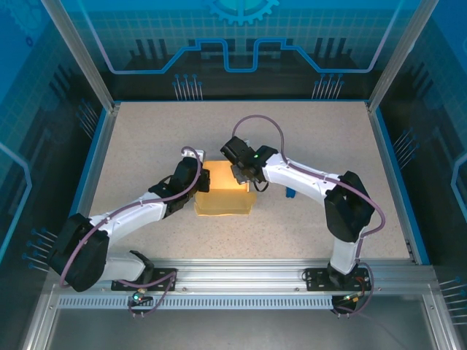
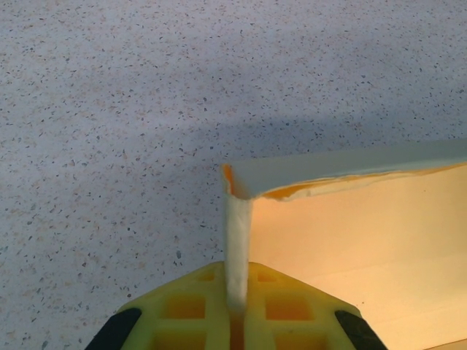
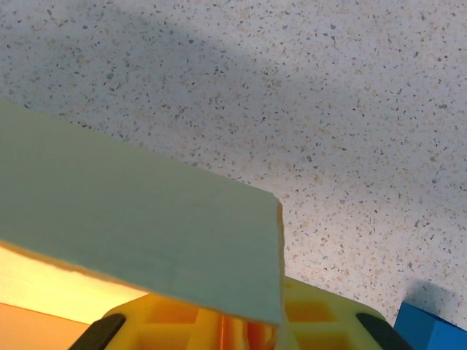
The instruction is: Fold the paper box
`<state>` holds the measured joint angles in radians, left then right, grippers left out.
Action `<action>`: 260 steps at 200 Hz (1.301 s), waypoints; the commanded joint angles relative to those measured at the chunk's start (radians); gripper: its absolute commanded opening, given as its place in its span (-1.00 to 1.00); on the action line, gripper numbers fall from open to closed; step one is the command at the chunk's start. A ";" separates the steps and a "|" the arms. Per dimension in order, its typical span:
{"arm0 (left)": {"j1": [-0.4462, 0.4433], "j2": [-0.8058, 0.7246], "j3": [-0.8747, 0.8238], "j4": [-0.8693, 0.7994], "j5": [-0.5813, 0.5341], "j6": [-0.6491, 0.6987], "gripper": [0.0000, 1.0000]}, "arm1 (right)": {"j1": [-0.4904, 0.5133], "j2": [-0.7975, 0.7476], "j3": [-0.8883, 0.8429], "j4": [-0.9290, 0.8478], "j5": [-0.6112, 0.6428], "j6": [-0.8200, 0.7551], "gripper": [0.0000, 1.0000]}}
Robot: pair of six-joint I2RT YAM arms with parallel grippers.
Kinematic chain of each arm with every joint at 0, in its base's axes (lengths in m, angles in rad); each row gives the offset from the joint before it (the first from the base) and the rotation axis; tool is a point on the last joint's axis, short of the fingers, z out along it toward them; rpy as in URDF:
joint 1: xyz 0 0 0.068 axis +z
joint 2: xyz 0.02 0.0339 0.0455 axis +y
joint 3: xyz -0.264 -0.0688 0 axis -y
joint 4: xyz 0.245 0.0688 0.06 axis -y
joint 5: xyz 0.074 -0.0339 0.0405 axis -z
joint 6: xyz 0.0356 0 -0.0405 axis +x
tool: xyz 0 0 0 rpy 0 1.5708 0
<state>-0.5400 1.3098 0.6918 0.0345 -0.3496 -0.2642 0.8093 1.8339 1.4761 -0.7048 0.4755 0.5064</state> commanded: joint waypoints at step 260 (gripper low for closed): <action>-0.025 -0.025 0.028 0.002 0.008 0.003 -0.95 | 0.016 0.101 0.020 -0.066 0.190 0.048 -0.79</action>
<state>-0.5529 1.3079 0.6922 0.0231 -0.3511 -0.2794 0.8158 1.8793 1.4750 -0.6590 0.5697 0.5865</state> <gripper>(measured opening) 0.082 0.106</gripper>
